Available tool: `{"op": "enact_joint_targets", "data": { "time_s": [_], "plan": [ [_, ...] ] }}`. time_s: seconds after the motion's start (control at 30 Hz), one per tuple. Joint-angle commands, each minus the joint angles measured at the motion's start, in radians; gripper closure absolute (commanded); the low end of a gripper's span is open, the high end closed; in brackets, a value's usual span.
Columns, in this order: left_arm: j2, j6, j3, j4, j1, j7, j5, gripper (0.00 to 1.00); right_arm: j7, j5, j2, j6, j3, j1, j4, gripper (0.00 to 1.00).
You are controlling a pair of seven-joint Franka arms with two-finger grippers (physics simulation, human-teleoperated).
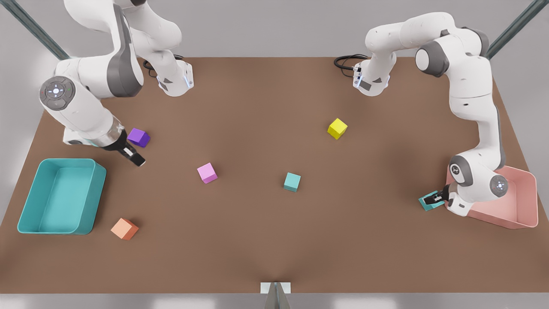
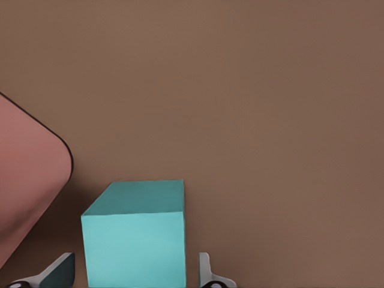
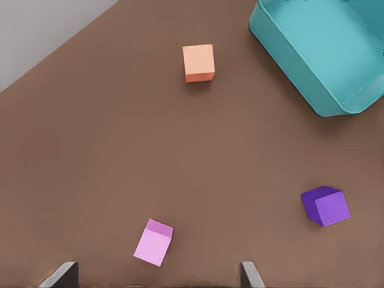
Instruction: Stack the two blue cubes on top of each other
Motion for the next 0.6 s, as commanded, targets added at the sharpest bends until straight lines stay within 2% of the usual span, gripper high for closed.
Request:
{"op": "enact_joint_targets", "data": {
  "time_s": [0.0, 0.07, 0.3, 0.33, 0.37, 0.57],
  "plan": [
    [0.01, 0.031, 0.0, -0.001, 0.003, -0.078, 0.0, 0.0, -0.676, -0.036, -0.003, -0.127, -0.017, -0.015, -0.001, 0.0],
    [0.012, 0.033, 0.0, -0.001, 0.004, -0.078, 0.0, 0.0, -0.678, -0.092, -0.006, -0.165, -0.02, -0.008, 0.014, 0.0],
    [0.024, 0.091, 0.0, -0.053, -0.001, -0.078, -0.02, 0.0, -0.696, -0.097, 0.011, -0.185, -0.02, -0.008, 0.037, 0.0],
    [0.024, 0.089, 0.0, -0.053, -0.001, -0.078, -0.023, 0.23, -0.696, -0.097, 0.011, -0.185, -0.02, -0.008, 0.037, 0.0],
    [0.022, 0.086, 0.0, -0.055, -0.002, -0.078, -0.023, 0.28, -0.696, -0.097, 0.011, -0.185, -0.02, -0.008, 0.037, 0.0],
    [-0.022, 0.023, -0.009, -0.055, -0.022, -0.102, -0.021, 0.28, -0.698, -0.093, 0.011, -0.191, -0.018, -0.008, 0.036, 0.0]
  ]
}}
